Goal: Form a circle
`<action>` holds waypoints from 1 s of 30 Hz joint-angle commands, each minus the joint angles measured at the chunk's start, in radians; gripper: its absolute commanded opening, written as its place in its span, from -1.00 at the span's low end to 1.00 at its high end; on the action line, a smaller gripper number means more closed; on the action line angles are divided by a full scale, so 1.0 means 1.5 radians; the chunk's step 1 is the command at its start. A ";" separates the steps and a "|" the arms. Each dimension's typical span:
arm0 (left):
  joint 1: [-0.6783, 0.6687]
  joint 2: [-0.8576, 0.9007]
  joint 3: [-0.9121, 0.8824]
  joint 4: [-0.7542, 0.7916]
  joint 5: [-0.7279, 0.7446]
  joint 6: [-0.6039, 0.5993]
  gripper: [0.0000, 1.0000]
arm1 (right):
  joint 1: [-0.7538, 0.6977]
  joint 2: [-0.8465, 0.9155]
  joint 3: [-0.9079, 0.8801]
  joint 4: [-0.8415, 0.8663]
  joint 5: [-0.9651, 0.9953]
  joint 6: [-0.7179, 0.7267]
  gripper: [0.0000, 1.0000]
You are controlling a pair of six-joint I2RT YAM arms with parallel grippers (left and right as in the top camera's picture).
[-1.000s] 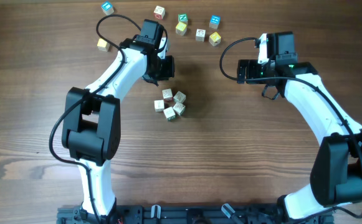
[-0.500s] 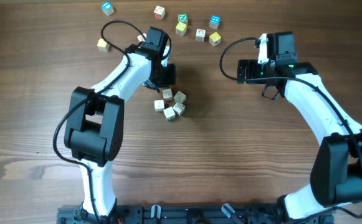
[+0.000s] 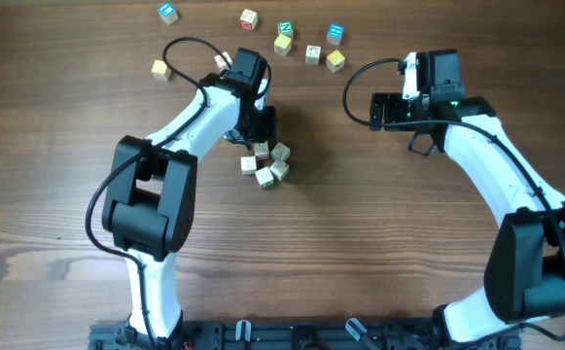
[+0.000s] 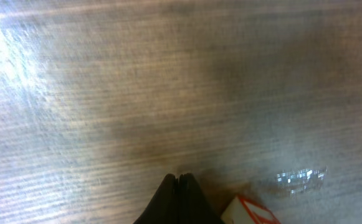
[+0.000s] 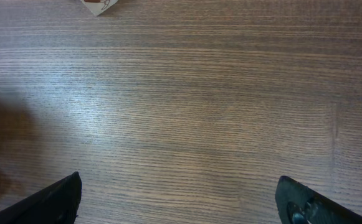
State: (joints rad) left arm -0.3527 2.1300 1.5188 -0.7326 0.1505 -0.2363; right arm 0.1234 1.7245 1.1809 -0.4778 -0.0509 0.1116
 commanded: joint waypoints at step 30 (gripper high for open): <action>-0.085 0.008 -0.005 0.035 -0.040 0.018 -0.88 | 0.002 -0.005 0.001 0.002 -0.001 0.002 0.99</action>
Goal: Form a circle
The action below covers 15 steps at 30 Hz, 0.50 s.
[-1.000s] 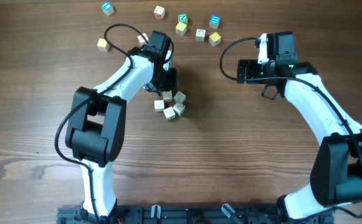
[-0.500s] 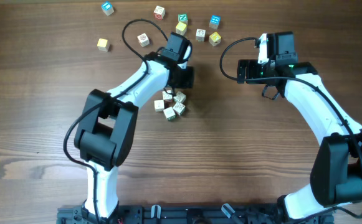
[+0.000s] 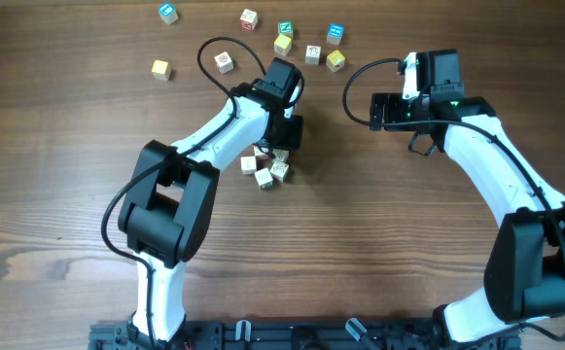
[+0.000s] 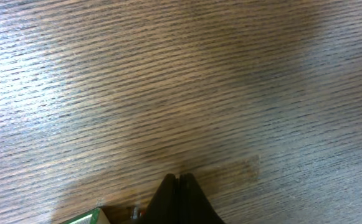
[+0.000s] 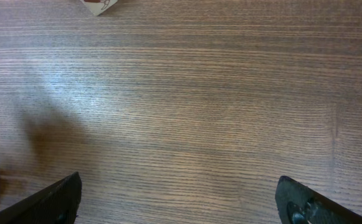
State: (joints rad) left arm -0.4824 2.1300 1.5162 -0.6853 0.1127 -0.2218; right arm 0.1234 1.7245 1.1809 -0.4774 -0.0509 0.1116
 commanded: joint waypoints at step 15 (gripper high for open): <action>0.034 0.008 -0.004 0.063 -0.181 -0.034 -0.90 | 0.002 -0.005 0.001 0.002 -0.001 0.002 0.99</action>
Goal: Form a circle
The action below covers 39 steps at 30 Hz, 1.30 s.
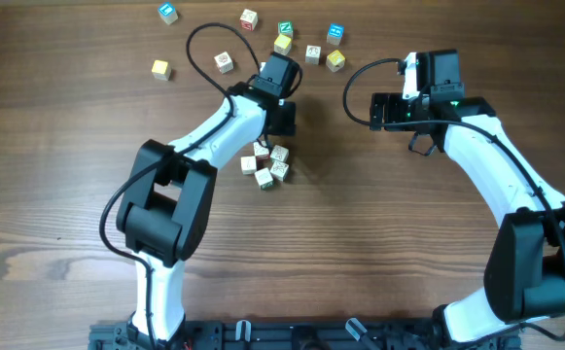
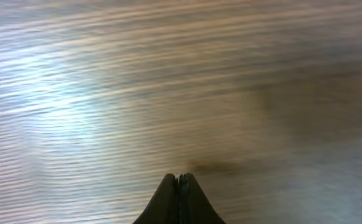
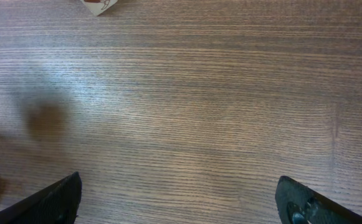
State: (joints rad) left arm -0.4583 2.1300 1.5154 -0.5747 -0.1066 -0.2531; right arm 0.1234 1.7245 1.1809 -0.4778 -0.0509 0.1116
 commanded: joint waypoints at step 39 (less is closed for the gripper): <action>0.027 0.008 -0.003 -0.100 0.070 -0.013 -0.87 | 0.002 -0.005 0.001 0.002 0.000 0.002 0.99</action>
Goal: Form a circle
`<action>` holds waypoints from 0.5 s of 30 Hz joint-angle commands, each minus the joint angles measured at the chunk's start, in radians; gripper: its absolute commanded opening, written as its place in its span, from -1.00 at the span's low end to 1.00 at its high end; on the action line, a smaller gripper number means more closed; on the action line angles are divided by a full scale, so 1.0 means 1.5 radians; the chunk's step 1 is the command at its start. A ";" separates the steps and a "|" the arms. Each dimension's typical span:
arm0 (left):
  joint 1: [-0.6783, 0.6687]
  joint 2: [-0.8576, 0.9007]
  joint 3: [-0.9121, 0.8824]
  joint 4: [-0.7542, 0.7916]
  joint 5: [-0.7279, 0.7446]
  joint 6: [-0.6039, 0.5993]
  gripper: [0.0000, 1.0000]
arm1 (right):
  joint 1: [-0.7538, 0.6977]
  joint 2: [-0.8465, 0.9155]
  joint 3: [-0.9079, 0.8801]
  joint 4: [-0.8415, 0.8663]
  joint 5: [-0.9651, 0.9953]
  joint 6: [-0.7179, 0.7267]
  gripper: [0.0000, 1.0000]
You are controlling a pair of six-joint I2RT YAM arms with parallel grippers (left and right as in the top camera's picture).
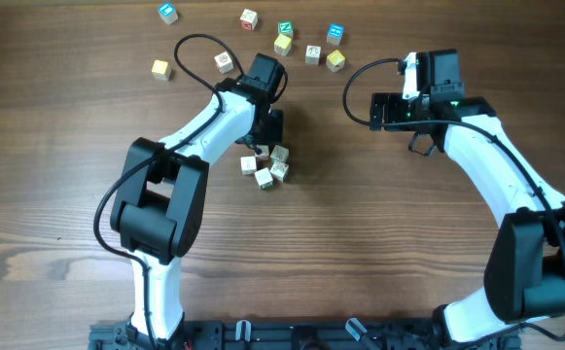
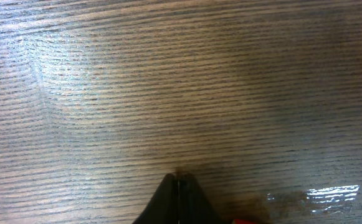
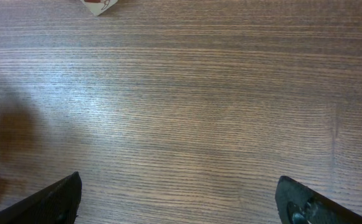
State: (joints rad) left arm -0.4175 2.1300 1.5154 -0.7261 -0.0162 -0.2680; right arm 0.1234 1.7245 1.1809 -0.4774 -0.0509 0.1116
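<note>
Several small wooden letter blocks form a tight cluster (image 1: 266, 166) at mid-table. My left gripper (image 1: 268, 128) hangs just beyond the cluster's far edge, shut with nothing between its fingers; the left wrist view shows the closed tips (image 2: 178, 178) low over bare wood and a red sliver of a block (image 2: 249, 220) at the bottom edge. More blocks lie scattered along the far edge, among them a yellow one (image 1: 160, 69) and a blue one (image 1: 168, 12). My right gripper (image 1: 377, 110) is open over bare wood to the right, its fingers (image 3: 61, 199) wide apart.
The far scatter runs from a cream block (image 1: 225, 61) through a green one (image 1: 285, 29) to another yellow one (image 1: 335, 60). One block (image 3: 100, 5) shows at the top of the right wrist view. Black cables loop over both wrists.
My left gripper has shifted a little left and nearer the cluster, still shut. The blocks and the right arm have not moved.
The shut left gripper stood at the cluster's far edge, then to its right, then farther back, and now sits over the far edge again. The cluster looks much the same throughout. The right gripper stayed open and still.
</note>
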 commanded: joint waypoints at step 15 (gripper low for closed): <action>0.048 0.002 0.007 0.008 -0.035 -0.068 -0.72 | 0.002 -0.005 0.001 0.002 -0.001 0.003 1.00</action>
State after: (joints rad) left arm -0.3553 2.1300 1.5154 -0.7143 -0.0551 -0.3611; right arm 0.1234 1.7245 1.1809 -0.4778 -0.0509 0.1116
